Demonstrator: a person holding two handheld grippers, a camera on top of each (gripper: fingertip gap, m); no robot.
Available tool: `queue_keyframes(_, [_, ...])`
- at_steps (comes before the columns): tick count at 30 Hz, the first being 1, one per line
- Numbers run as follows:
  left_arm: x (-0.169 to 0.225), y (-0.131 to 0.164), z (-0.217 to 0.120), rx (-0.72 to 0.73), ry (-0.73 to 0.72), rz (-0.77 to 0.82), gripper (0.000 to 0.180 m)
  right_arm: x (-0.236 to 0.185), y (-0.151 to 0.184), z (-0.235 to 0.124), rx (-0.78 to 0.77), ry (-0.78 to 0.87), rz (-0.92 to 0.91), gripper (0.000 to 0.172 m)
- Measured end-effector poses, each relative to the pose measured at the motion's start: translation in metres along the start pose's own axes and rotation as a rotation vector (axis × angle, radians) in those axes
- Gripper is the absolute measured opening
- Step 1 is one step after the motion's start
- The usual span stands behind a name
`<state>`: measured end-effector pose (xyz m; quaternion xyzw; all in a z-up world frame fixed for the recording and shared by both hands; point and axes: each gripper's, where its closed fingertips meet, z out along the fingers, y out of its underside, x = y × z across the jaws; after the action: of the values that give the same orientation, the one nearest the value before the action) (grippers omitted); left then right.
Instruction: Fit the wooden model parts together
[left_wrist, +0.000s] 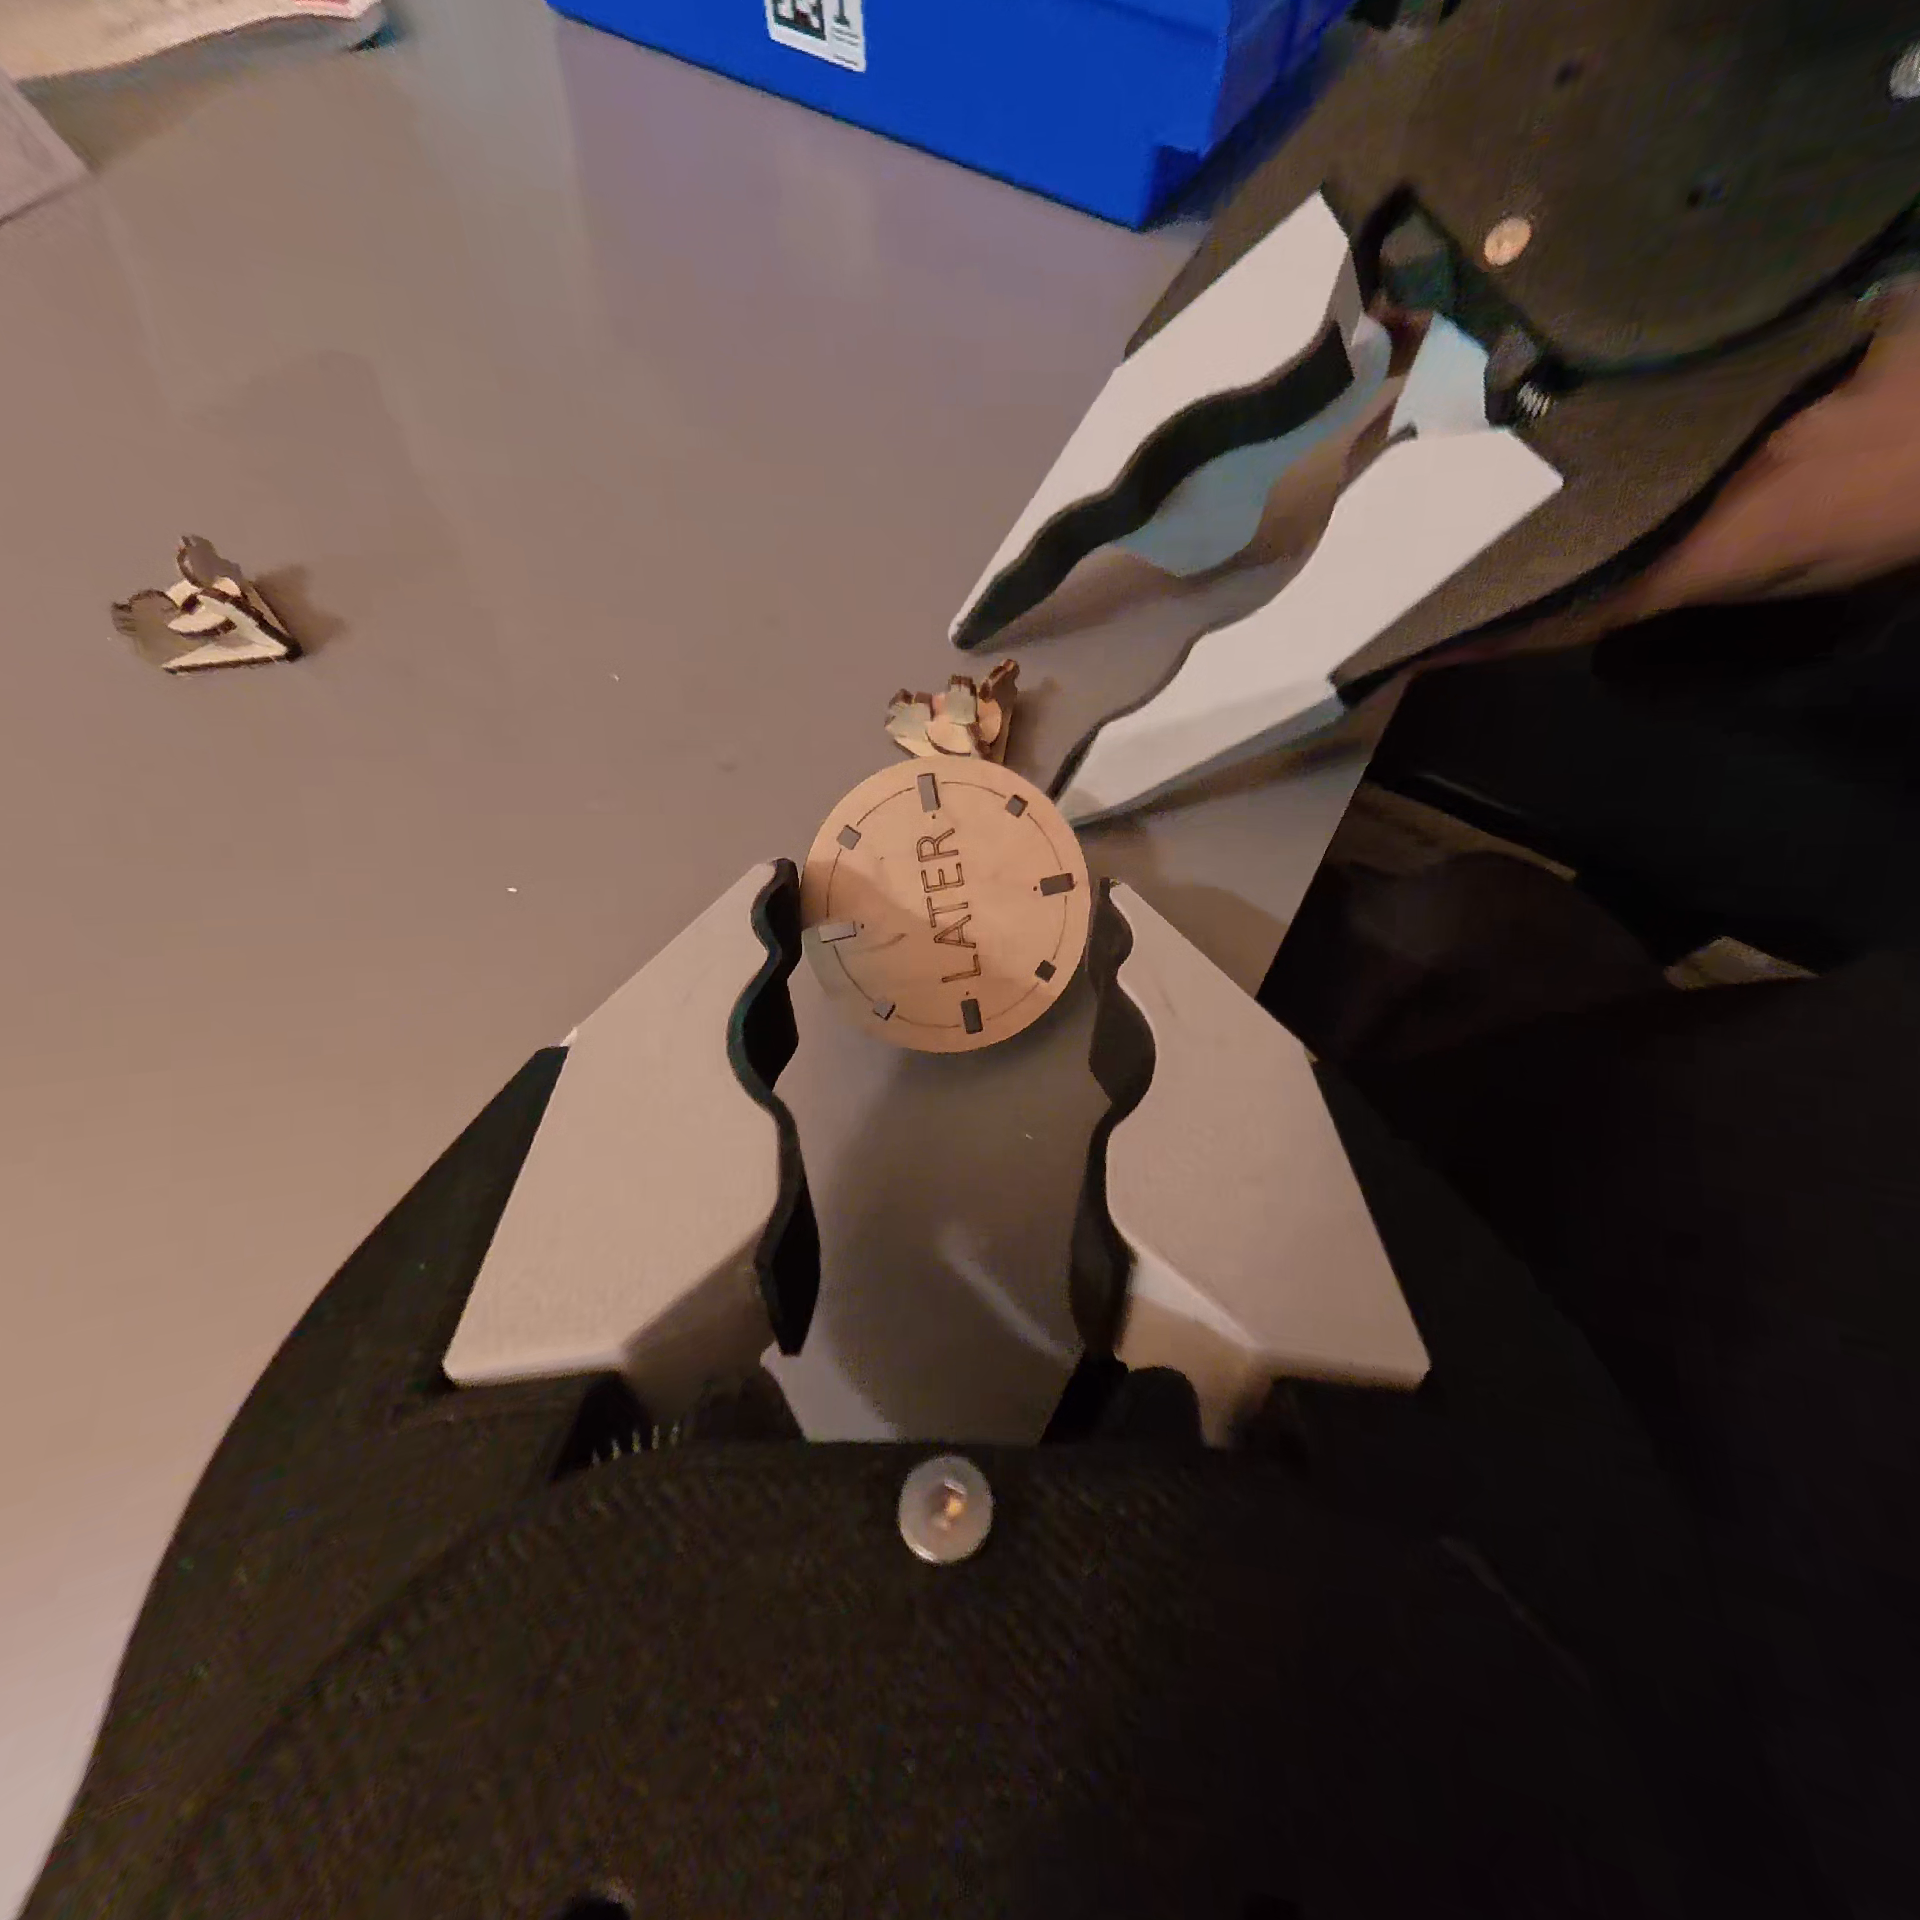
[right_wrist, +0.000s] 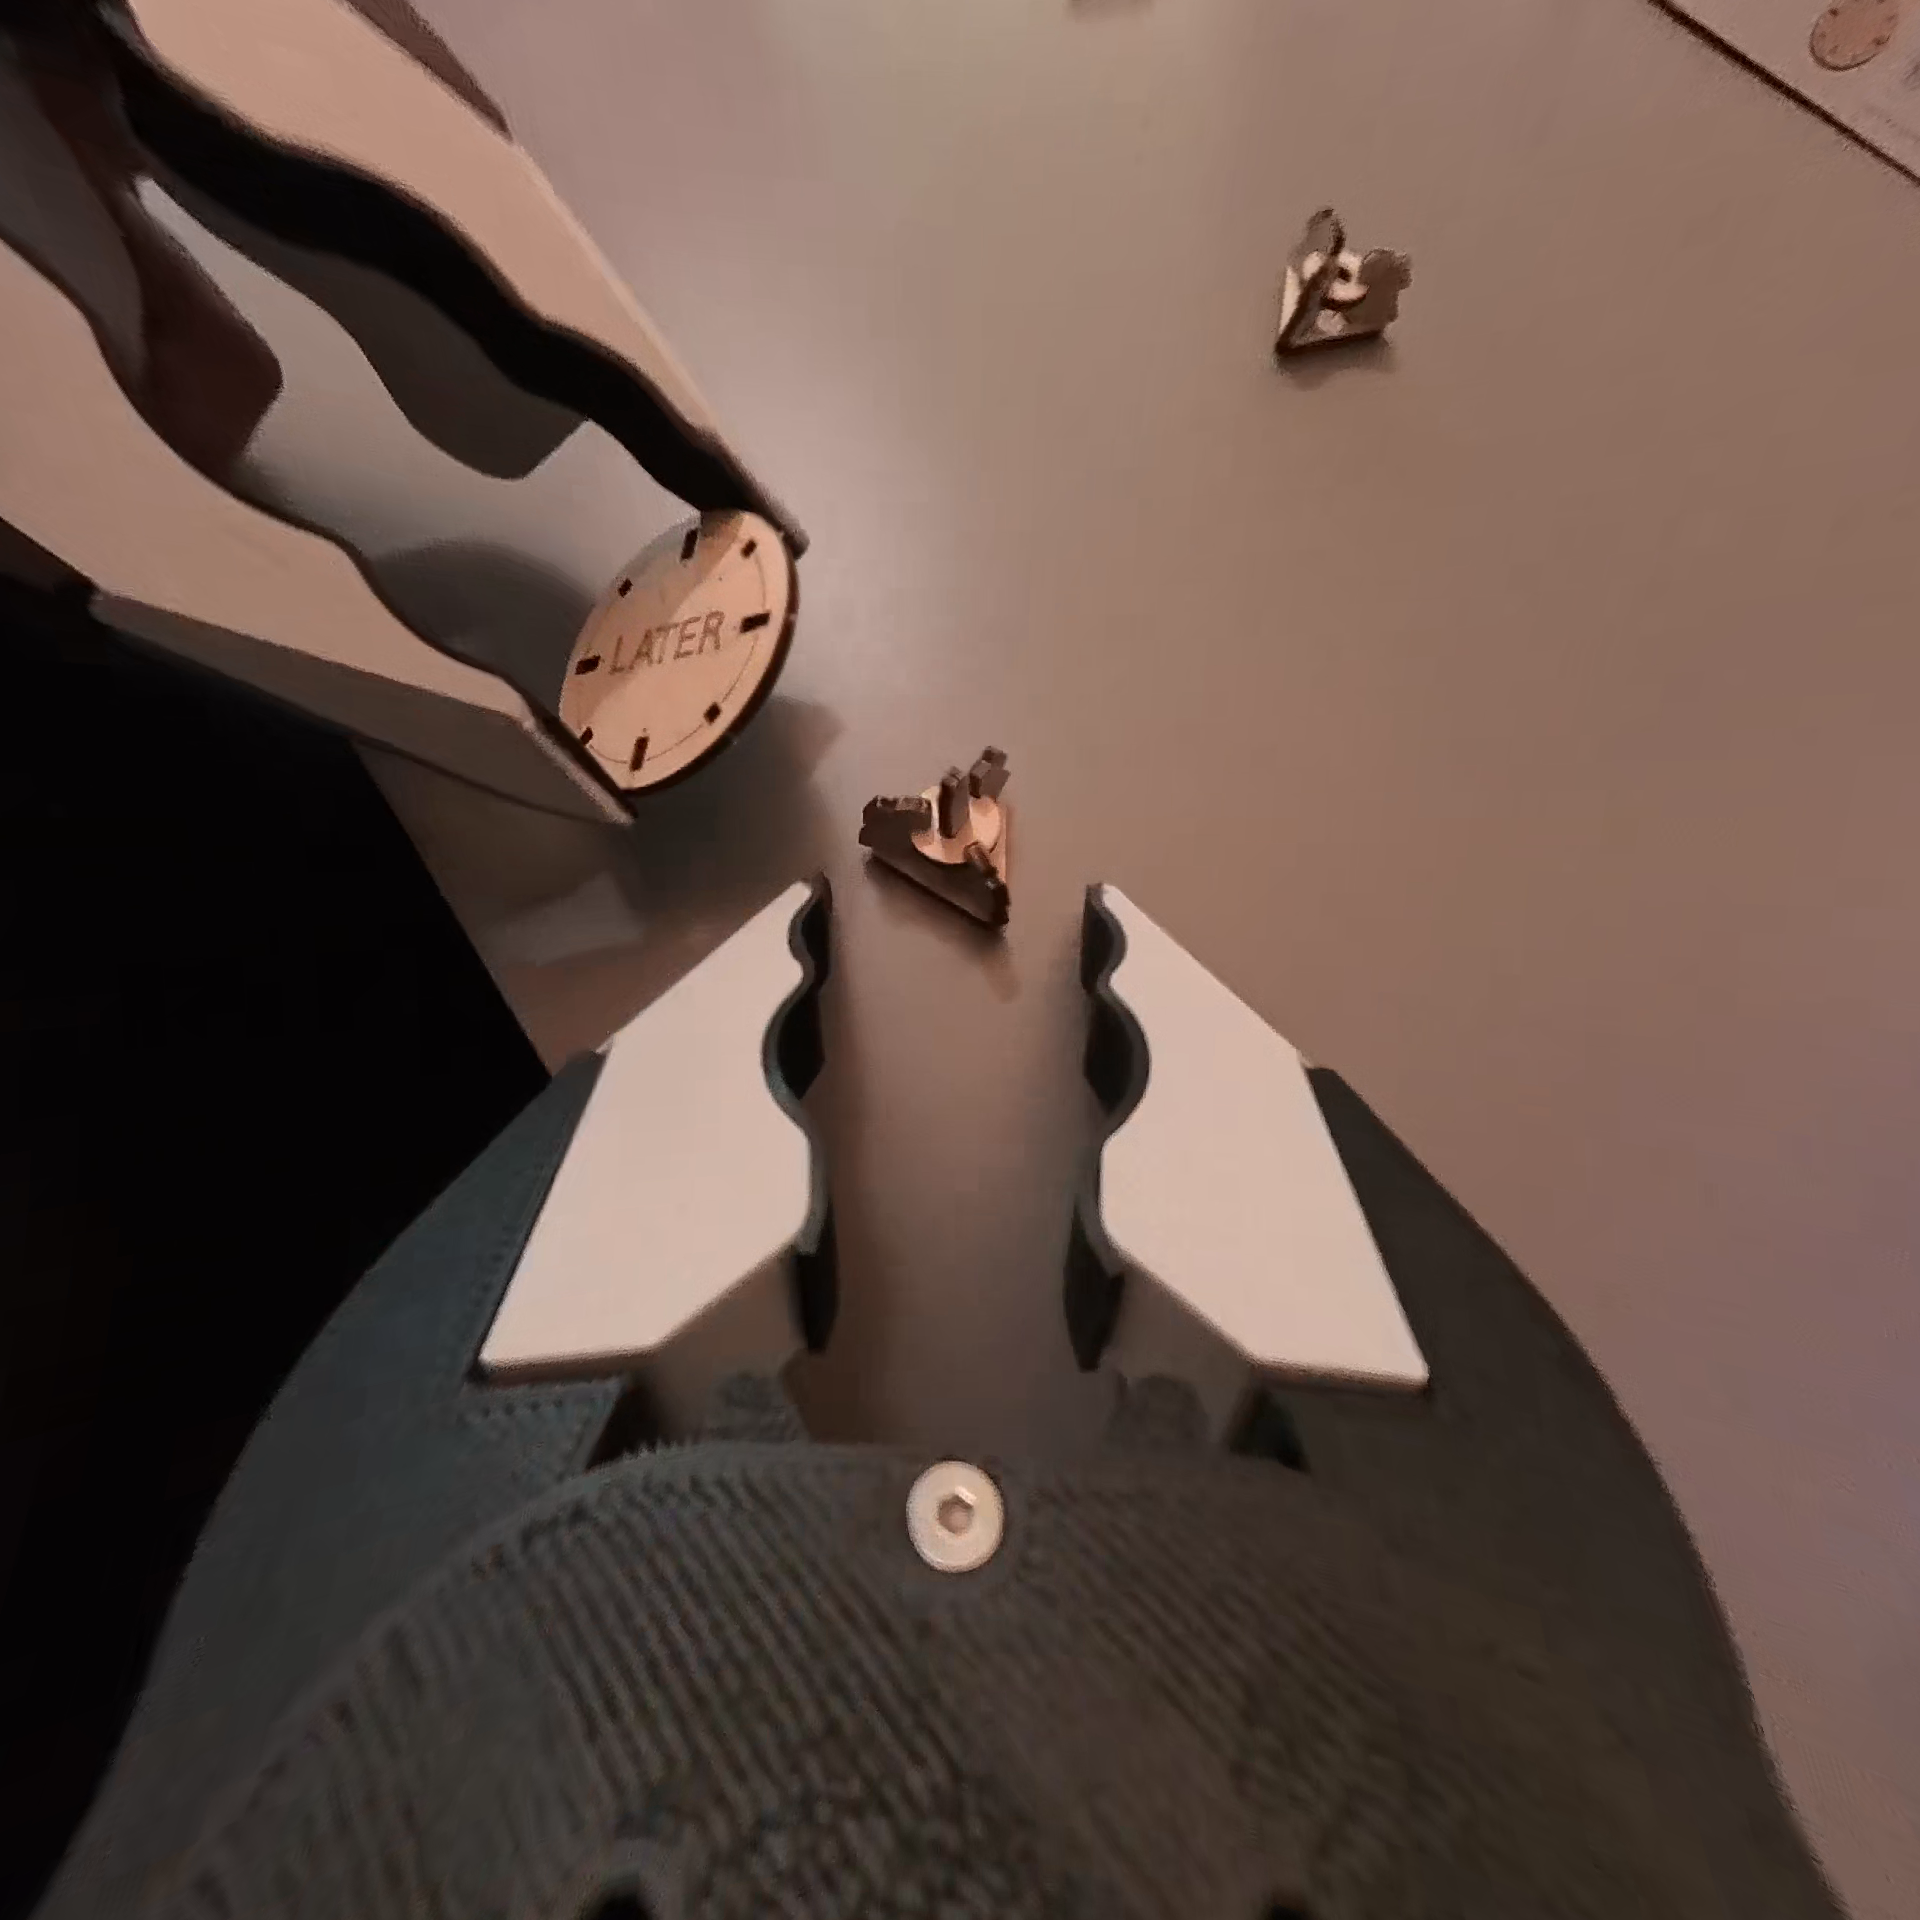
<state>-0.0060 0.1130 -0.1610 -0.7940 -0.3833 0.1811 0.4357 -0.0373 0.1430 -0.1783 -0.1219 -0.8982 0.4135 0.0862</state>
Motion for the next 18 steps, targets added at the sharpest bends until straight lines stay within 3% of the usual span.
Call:
queue_keyframes(2, [0.0001, -0.0020, 0.0001, 0.011, 0.023, -0.034, 0.055, -0.0012, -0.0019, 0.0021, -0.001, -0.001, -0.002, 0.046])
queue_keyframes(10, [0.0022, -0.0035, 0.0017, 0.016, 0.053, -0.066, 0.055, -0.0056, -0.0022, 0.0034, -0.010, -0.055, 0.011, 0.013])
queue_keyframes(18, [0.0011, -0.0042, -0.0005, 0.030, 0.074, -0.099, 0.055, -0.0051, -0.0091, -0.0004, 0.036, -0.057, 0.018, 0.010])
